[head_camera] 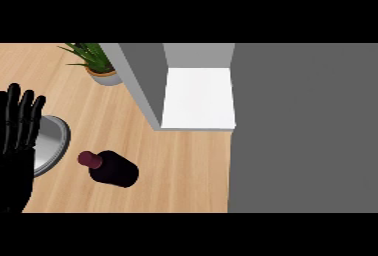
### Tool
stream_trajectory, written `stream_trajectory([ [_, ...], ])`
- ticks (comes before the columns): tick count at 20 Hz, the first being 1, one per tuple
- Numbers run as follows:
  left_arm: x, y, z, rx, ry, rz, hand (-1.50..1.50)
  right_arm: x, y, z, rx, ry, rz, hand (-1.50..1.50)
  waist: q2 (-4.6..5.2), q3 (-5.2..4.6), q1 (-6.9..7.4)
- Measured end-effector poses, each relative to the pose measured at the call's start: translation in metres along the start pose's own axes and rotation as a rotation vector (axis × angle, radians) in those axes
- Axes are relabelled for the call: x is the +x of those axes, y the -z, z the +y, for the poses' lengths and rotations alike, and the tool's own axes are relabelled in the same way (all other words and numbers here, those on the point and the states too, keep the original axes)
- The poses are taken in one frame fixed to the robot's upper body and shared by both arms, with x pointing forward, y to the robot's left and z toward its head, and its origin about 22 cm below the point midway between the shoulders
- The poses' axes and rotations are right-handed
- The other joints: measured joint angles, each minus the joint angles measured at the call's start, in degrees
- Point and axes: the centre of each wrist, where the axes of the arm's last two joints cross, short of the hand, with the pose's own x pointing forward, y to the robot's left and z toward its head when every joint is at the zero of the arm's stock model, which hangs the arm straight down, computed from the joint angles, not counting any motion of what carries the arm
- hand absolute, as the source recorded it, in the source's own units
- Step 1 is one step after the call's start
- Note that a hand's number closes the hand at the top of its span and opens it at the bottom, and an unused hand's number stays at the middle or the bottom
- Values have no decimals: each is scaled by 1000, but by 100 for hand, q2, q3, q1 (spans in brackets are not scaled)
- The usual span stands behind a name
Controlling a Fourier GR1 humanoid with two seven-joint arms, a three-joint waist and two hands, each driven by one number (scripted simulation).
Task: Pick up the wine, place it into the cabinet and close the cabinet
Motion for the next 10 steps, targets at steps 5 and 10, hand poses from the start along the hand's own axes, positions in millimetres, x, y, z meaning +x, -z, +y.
stream_trajectory([
  [5,7,-4,3,-75,-49,-33,-150,12,-12,-5,-22,-37,16,-150,6,-40,-59],
  [10,11,-10,-9,-165,-229,60,-150,27,-31,9,58,71,112,-150,-6,-51,-104],
])
